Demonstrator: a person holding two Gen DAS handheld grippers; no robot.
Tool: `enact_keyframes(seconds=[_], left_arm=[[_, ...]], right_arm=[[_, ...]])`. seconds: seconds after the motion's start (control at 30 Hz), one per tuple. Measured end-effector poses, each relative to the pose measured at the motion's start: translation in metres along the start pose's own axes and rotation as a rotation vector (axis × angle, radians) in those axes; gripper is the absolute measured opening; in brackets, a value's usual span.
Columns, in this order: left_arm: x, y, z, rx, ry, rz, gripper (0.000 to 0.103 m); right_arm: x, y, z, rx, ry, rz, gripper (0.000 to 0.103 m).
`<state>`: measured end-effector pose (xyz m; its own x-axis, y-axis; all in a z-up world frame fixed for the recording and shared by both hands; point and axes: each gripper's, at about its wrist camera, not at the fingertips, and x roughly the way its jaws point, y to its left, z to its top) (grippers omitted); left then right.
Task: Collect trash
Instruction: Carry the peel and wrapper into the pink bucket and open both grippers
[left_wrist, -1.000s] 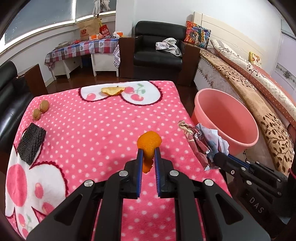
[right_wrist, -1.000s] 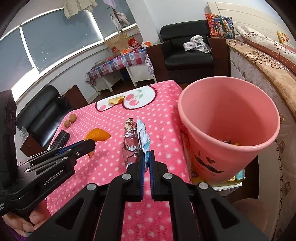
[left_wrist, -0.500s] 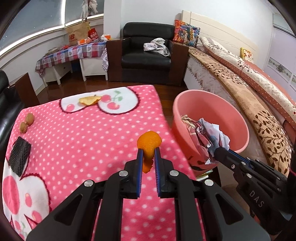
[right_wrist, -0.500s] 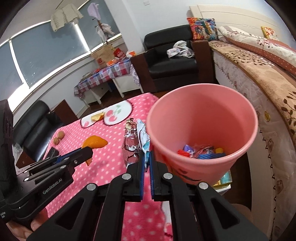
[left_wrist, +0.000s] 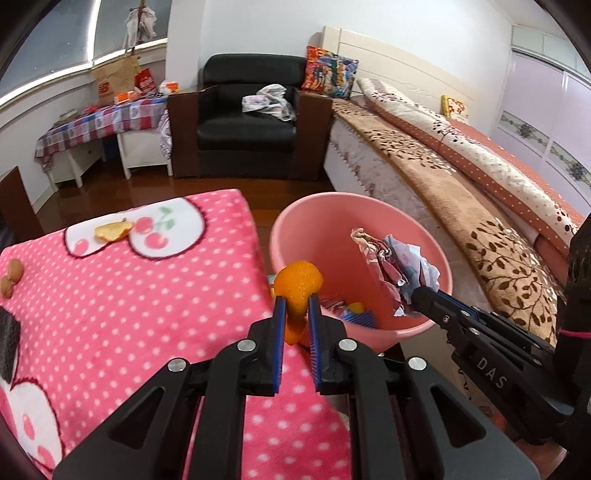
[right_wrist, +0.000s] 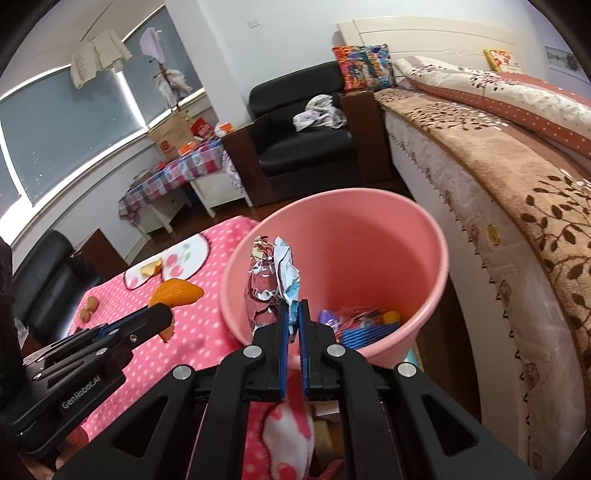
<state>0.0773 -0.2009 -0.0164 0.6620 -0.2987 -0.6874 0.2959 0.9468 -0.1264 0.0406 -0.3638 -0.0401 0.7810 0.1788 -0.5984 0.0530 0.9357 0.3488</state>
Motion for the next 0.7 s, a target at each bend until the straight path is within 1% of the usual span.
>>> enact_keyframes(seconds=[0.2,0.53,0.63,0.7], left_arm=[[0.015,-0.013,0.006,0.016,0.021,-0.035,0.012],[0.036,-0.032,0.006,0.056,0.049,-0.056,0.012],[0.039,-0.033,0.007,0.051,0.059,-0.067,0.012],[0.043,-0.033,0.007,0.046,0.07,-0.069,0.018]], right_arm=[[0.004,-0.013,0.004,0.021,-0.002,-0.029,0.005],[0.012,-0.025,0.004,0.03,0.012,-0.05,0.006],[0.013,-0.025,0.003,0.03,0.012,-0.052,0.009],[0.013,-0.026,0.003,0.031,0.012,-0.051,0.016]])
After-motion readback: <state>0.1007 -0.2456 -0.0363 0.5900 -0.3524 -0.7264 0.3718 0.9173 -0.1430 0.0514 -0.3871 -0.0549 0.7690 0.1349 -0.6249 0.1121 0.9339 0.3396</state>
